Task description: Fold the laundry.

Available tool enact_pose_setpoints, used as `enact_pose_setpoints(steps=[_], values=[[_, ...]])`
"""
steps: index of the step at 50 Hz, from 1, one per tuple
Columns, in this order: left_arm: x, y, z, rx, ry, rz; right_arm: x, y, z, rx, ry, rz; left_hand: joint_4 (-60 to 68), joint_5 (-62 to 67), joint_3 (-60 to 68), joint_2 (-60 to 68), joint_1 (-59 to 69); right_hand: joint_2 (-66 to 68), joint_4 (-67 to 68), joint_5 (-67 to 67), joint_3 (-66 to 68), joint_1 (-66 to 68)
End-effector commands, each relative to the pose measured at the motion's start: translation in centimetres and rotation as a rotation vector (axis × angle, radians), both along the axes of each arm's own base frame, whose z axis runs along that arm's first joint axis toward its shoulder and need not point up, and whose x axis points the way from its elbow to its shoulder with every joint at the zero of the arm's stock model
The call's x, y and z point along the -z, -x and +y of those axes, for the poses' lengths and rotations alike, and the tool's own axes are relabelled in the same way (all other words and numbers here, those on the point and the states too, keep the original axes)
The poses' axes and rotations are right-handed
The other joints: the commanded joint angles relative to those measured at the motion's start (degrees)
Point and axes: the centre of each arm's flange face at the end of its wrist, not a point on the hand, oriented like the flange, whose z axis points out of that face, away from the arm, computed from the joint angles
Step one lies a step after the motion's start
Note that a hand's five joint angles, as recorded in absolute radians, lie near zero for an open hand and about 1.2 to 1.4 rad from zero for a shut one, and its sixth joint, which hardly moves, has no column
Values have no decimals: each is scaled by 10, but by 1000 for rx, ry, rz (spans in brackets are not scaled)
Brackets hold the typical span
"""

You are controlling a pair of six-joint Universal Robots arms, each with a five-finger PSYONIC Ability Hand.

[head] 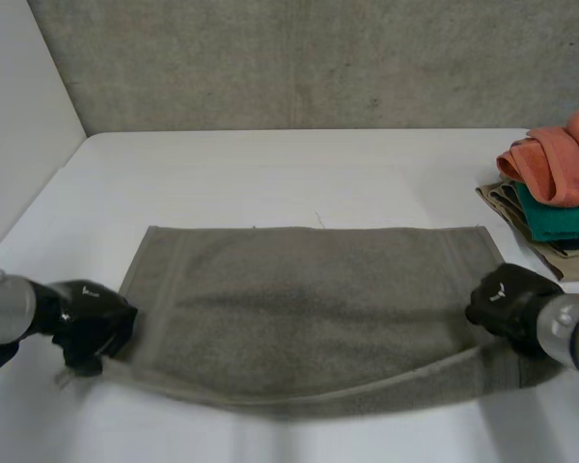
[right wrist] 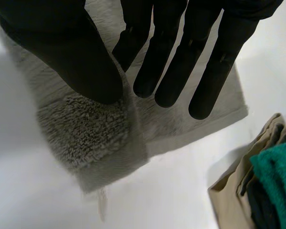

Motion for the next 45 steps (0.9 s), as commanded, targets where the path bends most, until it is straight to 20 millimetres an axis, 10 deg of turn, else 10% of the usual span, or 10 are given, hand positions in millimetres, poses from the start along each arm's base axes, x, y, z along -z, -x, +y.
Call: enact_pose_setpoints(steps=[1,4,9,13,19,35,45], values=[[-27,10,-72,-87,295,-28,-7,-18,-58,46,145,-25,116,137,121,116,136,123,115,115,120,144],[-53,20,-97,-81,431,30,-34,-25,-92,79,299,-50,116,137,121,116,136,123,115,115,120,144],[-154,39,-142,-97,902,254,-147,-46,-161,186,835,-377,116,137,121,116,136,123,115,115,120,144],[-232,25,-156,-226,1252,481,-209,-41,-174,218,1094,-778,116,137,121,116,136,123,115,115,120,144],[-273,11,-161,-287,1446,750,-250,-38,-160,92,1235,-1051,116,137,121,116,136,123,115,115,120,144],[-170,15,-184,-316,1124,662,-152,-67,-173,124,873,-930,116,137,121,116,136,123,115,115,120,144],[-28,20,-178,-314,801,334,-15,-67,-165,221,523,-695,116,137,121,116,136,123,115,115,120,144]])
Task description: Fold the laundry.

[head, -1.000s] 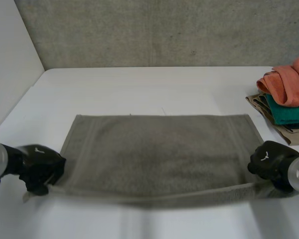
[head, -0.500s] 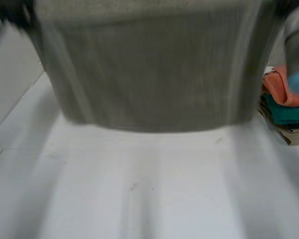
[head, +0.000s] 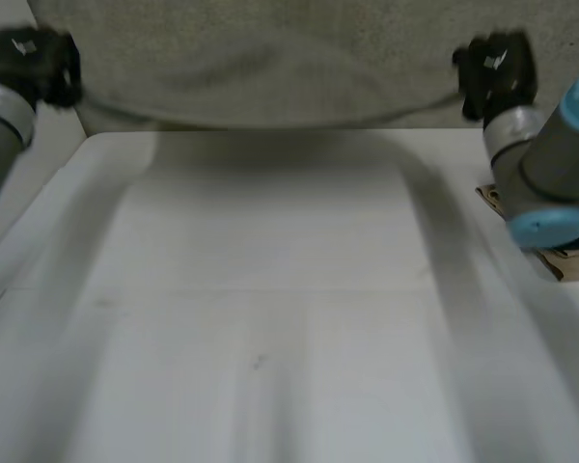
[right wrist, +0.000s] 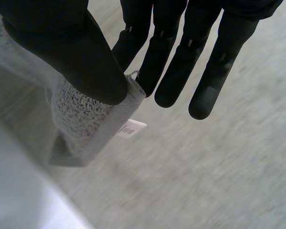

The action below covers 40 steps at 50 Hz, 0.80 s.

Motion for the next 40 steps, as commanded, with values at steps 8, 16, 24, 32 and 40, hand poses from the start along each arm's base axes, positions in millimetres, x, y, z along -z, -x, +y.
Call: enact_pose_setpoints(steps=[8,16,24,32,40], values=[[113,-11,75,-21,-574,-391,99,34,79,15,-565,407,114,137,118,113,136,123,115,110,117,142],[104,-16,157,92,-830,-483,78,75,153,-34,-764,724,114,137,118,113,136,123,115,110,117,142],[94,-20,193,196,-936,-598,80,85,170,-98,-746,897,114,137,118,113,136,123,115,110,117,142],[73,-8,152,144,-809,-545,68,61,128,-32,-598,693,114,137,118,113,136,123,115,110,117,142],[63,14,77,76,-620,-420,58,40,56,84,-370,471,114,137,118,113,136,123,115,110,117,142]])
